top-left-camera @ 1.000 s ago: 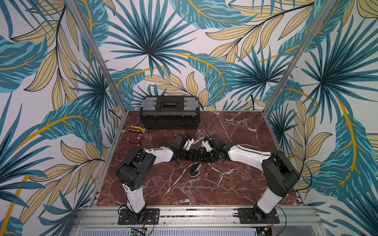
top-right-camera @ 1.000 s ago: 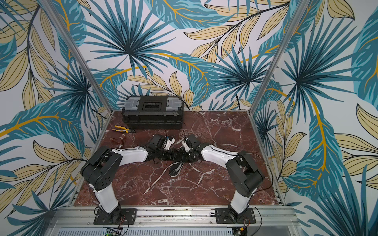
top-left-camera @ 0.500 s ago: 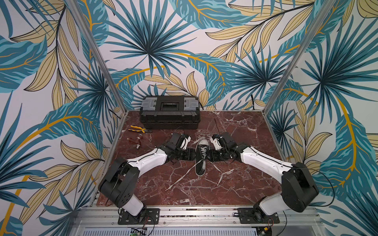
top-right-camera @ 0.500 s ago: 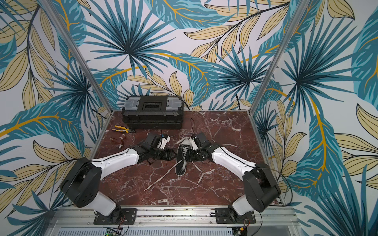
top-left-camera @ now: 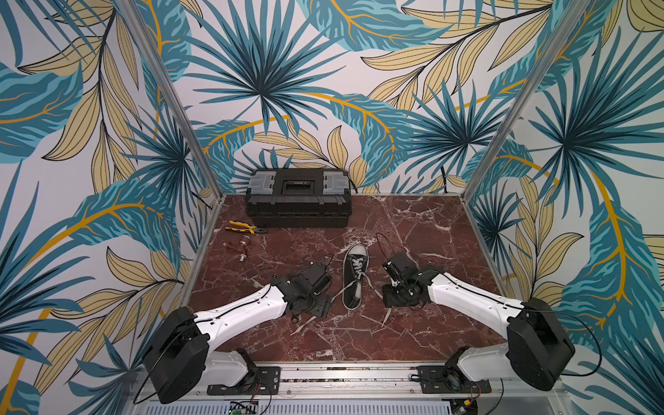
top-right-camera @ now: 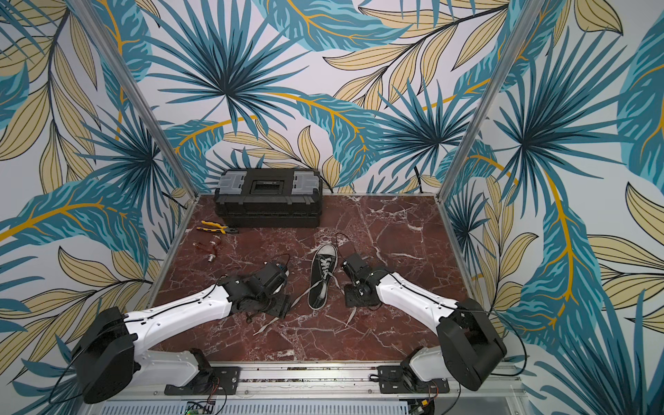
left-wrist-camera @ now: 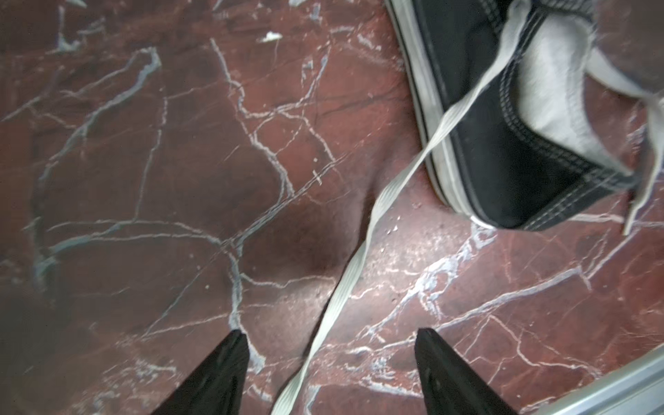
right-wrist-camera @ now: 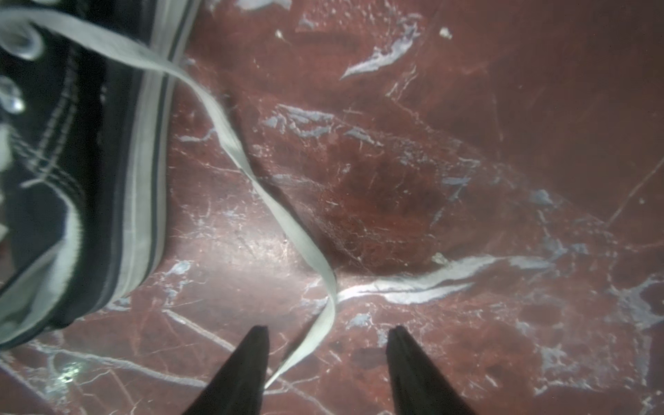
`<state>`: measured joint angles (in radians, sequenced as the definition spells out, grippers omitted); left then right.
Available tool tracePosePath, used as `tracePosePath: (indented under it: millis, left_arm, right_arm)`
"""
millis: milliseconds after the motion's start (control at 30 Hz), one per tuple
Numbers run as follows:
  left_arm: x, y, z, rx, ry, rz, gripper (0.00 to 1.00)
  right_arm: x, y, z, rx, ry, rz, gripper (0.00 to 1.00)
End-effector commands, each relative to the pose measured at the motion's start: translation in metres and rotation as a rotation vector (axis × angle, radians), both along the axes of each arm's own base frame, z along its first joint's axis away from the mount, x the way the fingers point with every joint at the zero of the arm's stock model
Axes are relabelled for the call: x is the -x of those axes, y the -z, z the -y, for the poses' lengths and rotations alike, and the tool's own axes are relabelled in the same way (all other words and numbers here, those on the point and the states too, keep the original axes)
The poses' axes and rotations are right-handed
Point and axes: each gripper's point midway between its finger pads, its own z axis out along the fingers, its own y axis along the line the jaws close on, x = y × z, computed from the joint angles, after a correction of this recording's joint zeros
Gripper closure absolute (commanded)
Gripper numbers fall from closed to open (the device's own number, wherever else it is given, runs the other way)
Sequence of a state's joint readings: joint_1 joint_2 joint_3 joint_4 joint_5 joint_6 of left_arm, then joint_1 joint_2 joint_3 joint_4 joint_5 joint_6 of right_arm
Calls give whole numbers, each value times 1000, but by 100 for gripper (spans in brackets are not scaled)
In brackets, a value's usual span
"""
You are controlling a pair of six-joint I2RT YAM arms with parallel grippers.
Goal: Tie the shoes
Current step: Cross the shoelace with the shoelace.
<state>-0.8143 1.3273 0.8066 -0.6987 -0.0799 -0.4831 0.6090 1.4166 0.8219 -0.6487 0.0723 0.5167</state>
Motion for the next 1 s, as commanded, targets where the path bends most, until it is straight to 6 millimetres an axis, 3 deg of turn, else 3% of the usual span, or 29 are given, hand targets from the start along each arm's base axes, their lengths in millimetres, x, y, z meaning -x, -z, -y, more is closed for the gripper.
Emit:
tracePosePath:
  millis: [0,167,300,533,767,967]
  left_arm:
    - [14,12,-23,-121,-10,-38,22]
    - [26,18,-15,-105,41,-93,23]
    - [32,22,-13,-129,72,-114,27]
    - [37,40,-22,-197,71,-145,40]
    - [36,58,-28,-247,66,-156,65]
    - [23,54,-26,-218,36,-89,86]
  right_arm:
    - [3,17,5,33,24,-22,49]
    - [2,34,-1,26,14,-51,61]
    - [2,41,3,51,15,-57,76]
    - [-4,34,9,76,26,-7,98]
    - [-17,-7,1,-88,27,68,100]
    - [-25,-73,-45,-447,-40,84,100]
